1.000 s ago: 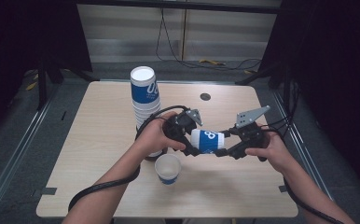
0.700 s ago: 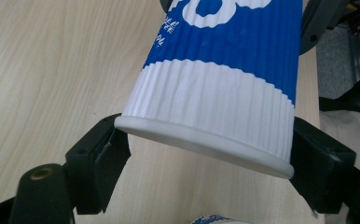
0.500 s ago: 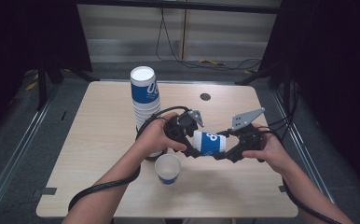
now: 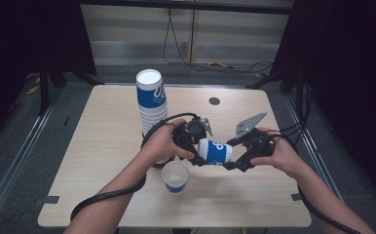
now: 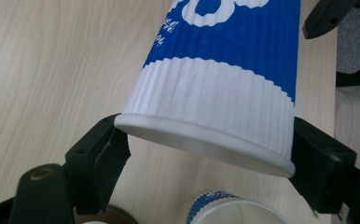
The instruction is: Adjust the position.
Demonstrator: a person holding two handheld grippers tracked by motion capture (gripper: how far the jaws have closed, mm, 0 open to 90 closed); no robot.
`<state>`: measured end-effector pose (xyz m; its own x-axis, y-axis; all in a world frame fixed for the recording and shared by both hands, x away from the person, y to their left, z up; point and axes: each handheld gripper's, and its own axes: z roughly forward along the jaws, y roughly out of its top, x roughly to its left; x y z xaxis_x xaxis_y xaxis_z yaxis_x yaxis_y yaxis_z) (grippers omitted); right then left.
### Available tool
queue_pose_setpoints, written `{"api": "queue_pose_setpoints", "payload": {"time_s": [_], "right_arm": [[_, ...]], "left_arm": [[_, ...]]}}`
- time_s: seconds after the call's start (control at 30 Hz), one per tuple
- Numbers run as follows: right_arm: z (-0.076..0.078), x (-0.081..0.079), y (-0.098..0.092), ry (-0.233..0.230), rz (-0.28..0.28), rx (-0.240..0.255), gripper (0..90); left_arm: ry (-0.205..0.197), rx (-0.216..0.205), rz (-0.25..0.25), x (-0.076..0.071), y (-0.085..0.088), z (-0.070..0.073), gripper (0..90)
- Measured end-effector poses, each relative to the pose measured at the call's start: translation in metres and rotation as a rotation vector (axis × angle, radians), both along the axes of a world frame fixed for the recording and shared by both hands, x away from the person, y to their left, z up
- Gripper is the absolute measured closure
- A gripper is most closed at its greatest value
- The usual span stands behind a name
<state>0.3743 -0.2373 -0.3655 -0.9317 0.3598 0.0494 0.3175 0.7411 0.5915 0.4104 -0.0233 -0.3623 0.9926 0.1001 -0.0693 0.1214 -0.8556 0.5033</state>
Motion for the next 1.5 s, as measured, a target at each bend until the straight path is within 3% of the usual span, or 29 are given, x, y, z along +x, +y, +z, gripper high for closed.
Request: {"api": "queue_pose_setpoints", "payload": {"time_s": [0.1, 0.23, 0.53, 0.87, 1.2, 1.5], "right_arm": [[0.000, 0.000, 0.007, -0.008, 0.016, -0.063, 15.9], [-0.001, 0.001, 0.014, 0.009, 0.031, -0.090, 16.0], [-0.001, 0.002, 0.018, 0.003, 0.064, -0.096, 19.9], [-0.005, 0.002, 0.020, 0.005, 0.070, -0.116, 20.6], [-0.007, 0.001, 0.021, -0.007, 0.081, -0.113, 21.9], [-0.010, 0.001, 0.025, -0.019, 0.092, -0.127, 24.3]], "left_arm": [[0.000, 0.014, -0.002, 0.000, -0.001, 0.000, 20.0], [-0.017, 0.035, 0.000, -0.001, -0.002, 0.001, 19.8], [0.001, 0.053, -0.002, -0.001, -0.001, -0.003, 19.7], [-0.008, 0.091, -0.004, -0.001, -0.005, -0.003, 19.7], [0.010, 0.136, -0.011, -0.001, -0.009, -0.001, 19.6], [0.027, 0.150, -0.010, -0.003, -0.011, 0.000, 19.6]]}}
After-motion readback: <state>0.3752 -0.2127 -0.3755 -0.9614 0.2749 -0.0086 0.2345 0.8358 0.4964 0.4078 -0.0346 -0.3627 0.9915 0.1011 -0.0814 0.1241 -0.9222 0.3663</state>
